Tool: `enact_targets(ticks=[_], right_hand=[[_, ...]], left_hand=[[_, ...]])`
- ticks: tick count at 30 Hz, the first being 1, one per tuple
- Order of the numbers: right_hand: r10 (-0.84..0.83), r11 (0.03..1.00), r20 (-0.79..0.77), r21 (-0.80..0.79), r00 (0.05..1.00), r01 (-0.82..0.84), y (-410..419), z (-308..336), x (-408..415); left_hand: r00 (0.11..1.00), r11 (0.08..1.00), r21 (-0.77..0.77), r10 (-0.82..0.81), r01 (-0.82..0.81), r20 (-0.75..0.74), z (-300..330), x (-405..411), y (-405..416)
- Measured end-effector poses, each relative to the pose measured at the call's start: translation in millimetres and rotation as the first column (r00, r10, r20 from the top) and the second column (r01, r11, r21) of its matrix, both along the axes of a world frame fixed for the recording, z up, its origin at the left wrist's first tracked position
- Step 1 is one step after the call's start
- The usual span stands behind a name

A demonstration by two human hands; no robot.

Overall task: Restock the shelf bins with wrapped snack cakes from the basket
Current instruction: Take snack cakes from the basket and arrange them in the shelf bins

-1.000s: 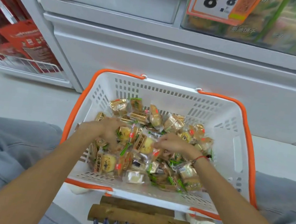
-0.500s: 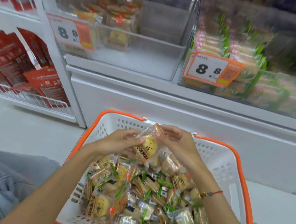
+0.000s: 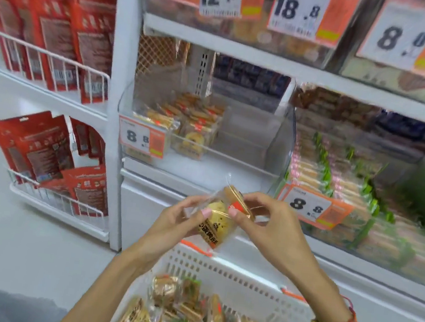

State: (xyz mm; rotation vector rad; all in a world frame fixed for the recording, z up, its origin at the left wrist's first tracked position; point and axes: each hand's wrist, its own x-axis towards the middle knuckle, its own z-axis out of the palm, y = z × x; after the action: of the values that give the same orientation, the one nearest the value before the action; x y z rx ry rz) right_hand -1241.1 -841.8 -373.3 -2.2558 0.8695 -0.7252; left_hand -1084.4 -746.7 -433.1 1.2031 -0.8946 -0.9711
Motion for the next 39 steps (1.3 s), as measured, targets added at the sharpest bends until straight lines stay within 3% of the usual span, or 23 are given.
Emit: enact_targets(ticks=[3,5,7,9,10,12,14,18,22,31,39], right_hand=[[0.066,0.981,0.026,-0.187,0.998,-0.06,-11,39,27],[0.083,0.956,0.082,-0.289,0.993,-0.055,-22,64,44],[0.078,0.932,0.141,-0.362,0.987,-0.022,-33,86,61],[0.035,0.905,0.153,-0.424,0.988,0.034,-46,102,80],[0.012,0.897,0.142,-0.44,0.99,0.052,-55,106,92],[-0.021,0.905,0.068,-0.422,0.997,0.048,-73,108,118],[-0.037,0.941,-0.07,-0.339,0.997,0.011,-89,103,142],[-0.061,0.982,-0.252,-0.19,0.966,0.012,-104,78,177],[-0.087,0.989,-0.234,-0.141,0.968,0.055,-102,55,189],[-0.108,0.977,-0.135,-0.199,0.985,0.079,-94,40,197],[-0.051,0.98,-0.33,-0.2,0.943,-0.018,-93,42,199]], left_hand=[[0.98,0.971,-0.145,0.197,-0.192,0.026,27,18,-9],[0.889,0.869,-0.213,0.458,-0.447,0.006,47,40,-20],[0.658,0.646,-0.294,0.75,-0.704,0.074,65,69,-29],[0.388,0.466,-0.366,0.881,-0.806,0.269,73,99,-38],[0.292,0.439,-0.382,0.876,-0.813,0.384,75,114,-42],[0.192,0.476,-0.404,0.799,-0.781,0.57,73,136,-47],[0.182,0.532,-0.379,0.729,-0.758,0.659,71,147,-48],[0.268,0.572,-0.274,0.687,-0.773,0.675,63,152,-49],[0.251,0.535,-0.306,0.732,-0.788,0.634,58,149,-50],[0.274,0.521,-0.311,0.766,-0.795,0.581,53,146,-53],[0.303,0.524,-0.31,0.781,-0.793,0.546,51,147,-52]])
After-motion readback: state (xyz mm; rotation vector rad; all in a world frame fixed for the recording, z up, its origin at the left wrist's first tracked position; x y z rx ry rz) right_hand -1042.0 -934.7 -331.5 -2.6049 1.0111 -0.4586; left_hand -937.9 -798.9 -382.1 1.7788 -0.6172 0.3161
